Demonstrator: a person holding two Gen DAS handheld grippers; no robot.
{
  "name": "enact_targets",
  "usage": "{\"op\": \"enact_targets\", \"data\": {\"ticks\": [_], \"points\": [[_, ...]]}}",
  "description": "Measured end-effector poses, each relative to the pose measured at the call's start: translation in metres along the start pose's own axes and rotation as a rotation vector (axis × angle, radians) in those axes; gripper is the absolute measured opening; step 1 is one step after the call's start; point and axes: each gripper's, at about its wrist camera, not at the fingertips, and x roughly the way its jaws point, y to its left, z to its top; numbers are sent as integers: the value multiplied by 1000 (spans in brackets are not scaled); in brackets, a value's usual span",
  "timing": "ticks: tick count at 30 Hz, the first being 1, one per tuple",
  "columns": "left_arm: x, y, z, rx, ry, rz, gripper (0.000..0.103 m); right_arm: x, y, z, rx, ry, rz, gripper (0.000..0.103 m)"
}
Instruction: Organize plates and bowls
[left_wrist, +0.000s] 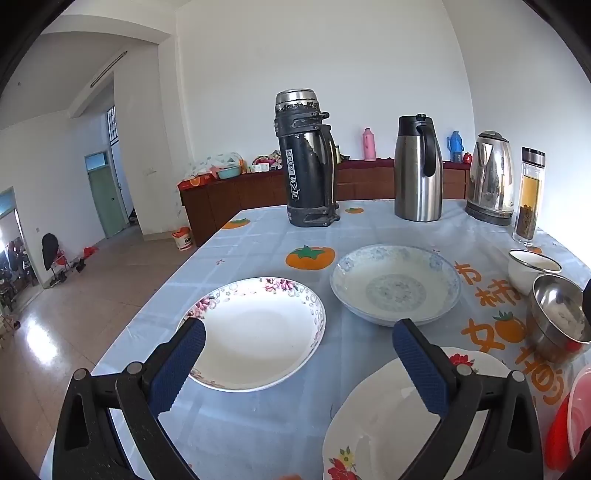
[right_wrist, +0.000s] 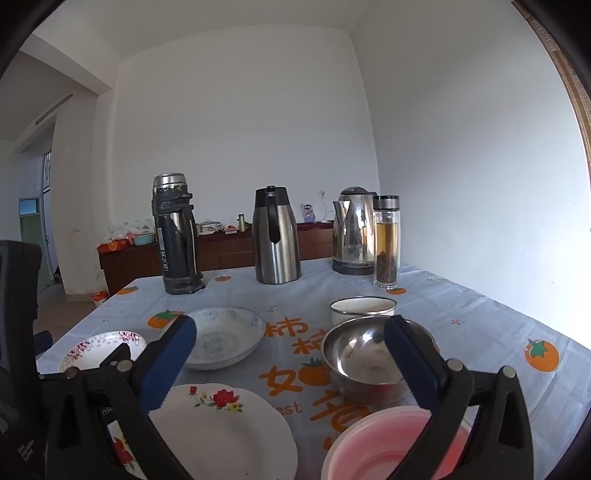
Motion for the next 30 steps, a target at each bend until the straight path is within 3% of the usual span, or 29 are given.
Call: {"op": "enact_targets", "data": {"ticks": [30], "points": [[7, 6, -2, -33, 49, -47, 103, 5, 3, -6, -11, 30, 4, 103]]}}
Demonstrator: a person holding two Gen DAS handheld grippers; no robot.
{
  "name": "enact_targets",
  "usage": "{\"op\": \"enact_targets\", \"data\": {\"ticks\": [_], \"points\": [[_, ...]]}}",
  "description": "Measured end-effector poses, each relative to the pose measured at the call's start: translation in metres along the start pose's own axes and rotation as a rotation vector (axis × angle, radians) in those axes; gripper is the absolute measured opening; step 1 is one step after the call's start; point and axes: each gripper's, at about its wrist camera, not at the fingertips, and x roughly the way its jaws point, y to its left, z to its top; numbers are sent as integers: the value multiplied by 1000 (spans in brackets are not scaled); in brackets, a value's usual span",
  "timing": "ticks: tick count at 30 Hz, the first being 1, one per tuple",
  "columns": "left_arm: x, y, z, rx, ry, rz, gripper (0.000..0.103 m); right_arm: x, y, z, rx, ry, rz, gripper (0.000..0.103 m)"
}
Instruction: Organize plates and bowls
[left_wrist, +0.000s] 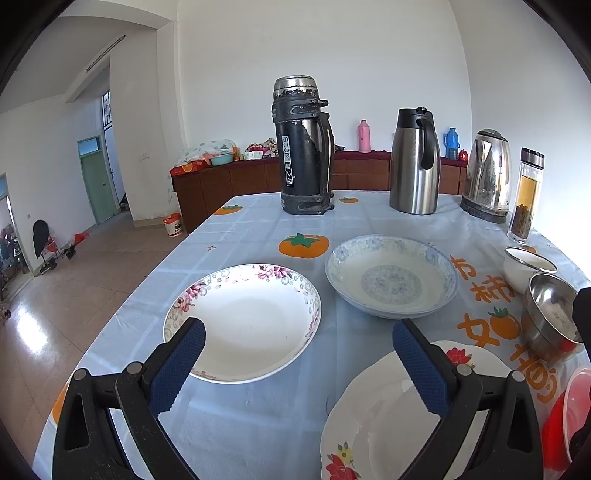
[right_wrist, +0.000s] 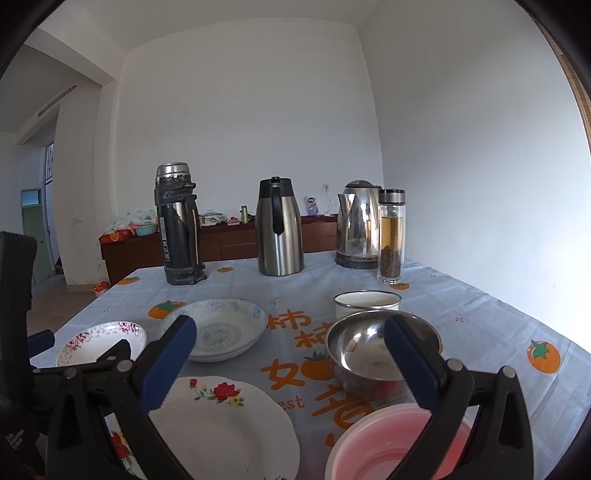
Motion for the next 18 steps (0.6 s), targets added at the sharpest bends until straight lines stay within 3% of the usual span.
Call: {"op": "enact_targets", "data": {"ticks": [18], "points": [[0, 0, -1, 4, 2, -1, 103, 3, 2, -2, -10, 13, 2, 103]]}}
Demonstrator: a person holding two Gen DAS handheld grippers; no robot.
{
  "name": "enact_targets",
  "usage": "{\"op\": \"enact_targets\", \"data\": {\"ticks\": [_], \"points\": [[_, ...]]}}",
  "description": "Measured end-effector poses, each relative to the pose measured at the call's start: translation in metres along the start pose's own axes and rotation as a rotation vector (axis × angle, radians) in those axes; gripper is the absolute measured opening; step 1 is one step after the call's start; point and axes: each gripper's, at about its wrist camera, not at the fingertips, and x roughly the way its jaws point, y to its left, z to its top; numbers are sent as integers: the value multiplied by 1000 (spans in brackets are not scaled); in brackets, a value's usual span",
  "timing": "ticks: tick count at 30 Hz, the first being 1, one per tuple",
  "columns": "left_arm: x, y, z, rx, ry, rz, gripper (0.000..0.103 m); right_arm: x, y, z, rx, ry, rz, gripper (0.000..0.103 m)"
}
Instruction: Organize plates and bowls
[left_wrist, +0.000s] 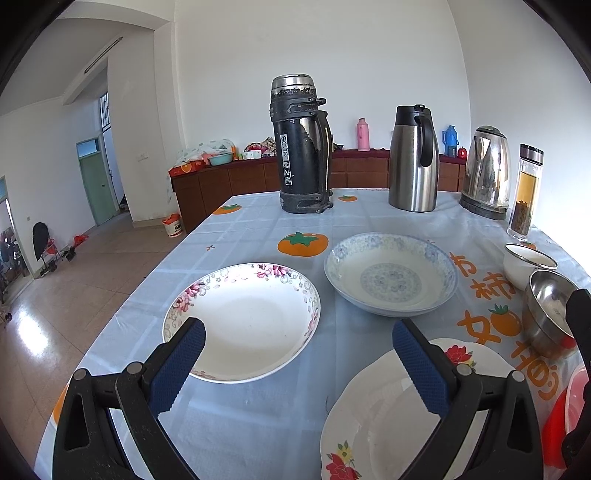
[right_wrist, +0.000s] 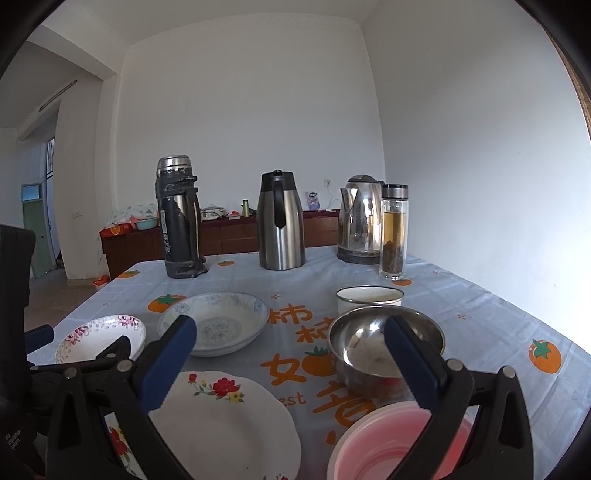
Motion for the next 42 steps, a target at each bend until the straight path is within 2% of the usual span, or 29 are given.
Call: {"op": "enact_targets", "data": {"ticks": [15, 29, 33, 38, 42], "points": [[0, 0, 0, 2, -1, 2, 103, 1, 1, 0, -2, 7, 3, 103], [0, 0, 0, 22, -1, 21, 103, 13, -4, -3, 6, 69, 20, 102], [0, 0, 0, 25, -2, 23, 103, 14, -5, -2, 0, 83, 33, 96], [-1, 5, 1, 43, -6, 59, 103, 22, -16, -1, 30, 127, 49, 76], [6, 12, -1, 42, 62, 6, 103, 24, -29, 1, 93, 191, 83, 62]]}}
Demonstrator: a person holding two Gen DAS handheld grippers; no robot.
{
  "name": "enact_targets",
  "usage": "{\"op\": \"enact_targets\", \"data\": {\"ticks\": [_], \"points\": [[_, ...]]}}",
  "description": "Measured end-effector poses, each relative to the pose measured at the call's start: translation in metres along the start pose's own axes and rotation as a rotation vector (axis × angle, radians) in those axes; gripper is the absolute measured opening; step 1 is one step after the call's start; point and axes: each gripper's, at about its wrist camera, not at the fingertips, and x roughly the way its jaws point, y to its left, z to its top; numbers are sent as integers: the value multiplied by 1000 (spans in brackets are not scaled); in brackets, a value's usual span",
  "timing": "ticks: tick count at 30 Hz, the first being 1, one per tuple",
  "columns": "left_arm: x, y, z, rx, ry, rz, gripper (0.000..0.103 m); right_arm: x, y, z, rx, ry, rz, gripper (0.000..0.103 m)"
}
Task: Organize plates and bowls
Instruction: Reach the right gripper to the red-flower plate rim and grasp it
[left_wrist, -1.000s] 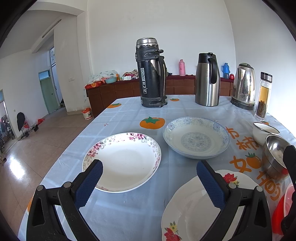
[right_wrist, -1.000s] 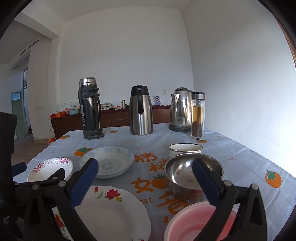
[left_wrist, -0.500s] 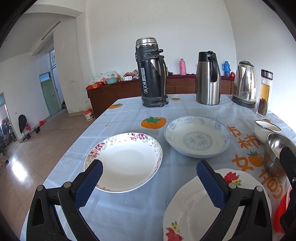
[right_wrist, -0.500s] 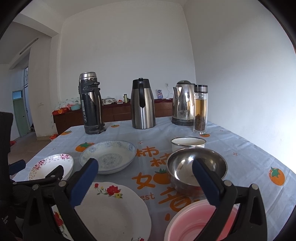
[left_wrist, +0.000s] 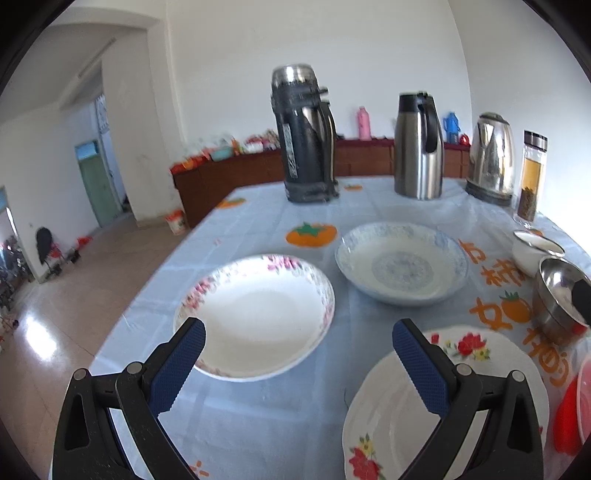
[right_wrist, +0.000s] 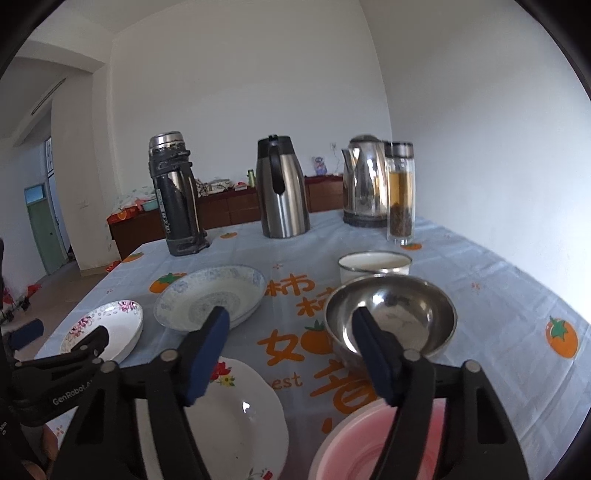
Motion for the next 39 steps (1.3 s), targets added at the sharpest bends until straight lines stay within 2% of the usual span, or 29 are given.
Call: {"op": "enact_targets", "data": {"ticks": [4, 9, 14, 20, 23, 25, 26, 29, 30, 31, 33, 36, 39], "points": [[-4, 12, -9, -2, 46, -50, 103, -26, -7, -9, 48, 52, 89, 62], [-15, 24, -20, -27, 95, -100, 102, -55, -1, -42, 26, 158, 176, 63], [-23, 18, -27, -5, 132, -161, 102, -66, 5, -67, 18, 243, 190, 61], [-21, 10, -29, 23, 168, -196, 101, -56, -3, -73, 101, 329, 244, 61], [-16, 6, -31, 40, 186, -199, 91, -47, -2, -79, 136, 374, 278, 61], [-9, 6, -32, 36, 220, -214, 75, -41, 0, -83, 136, 397, 277, 59], [-5, 6, -32, 27, 240, -233, 73, -39, 1, -85, 136, 406, 281, 57], [3, 3, -35, 17, 275, -251, 67, -26, 4, -86, 138, 423, 282, 49], [5, 2, -36, 22, 281, -252, 63, -24, 5, -85, 138, 425, 278, 43], [8, 1, -36, 24, 290, -255, 62, -19, 6, -83, 138, 433, 276, 37], [13, 1, -36, 12, 311, -286, 62, -11, 9, -80, 137, 444, 275, 32], [19, -1, -34, 0, 334, -340, 61, -3, 11, -78, 114, 439, 252, 32], [25, -3, -32, 7, 336, -337, 61, 6, 8, -77, 132, 452, 248, 30]]}}
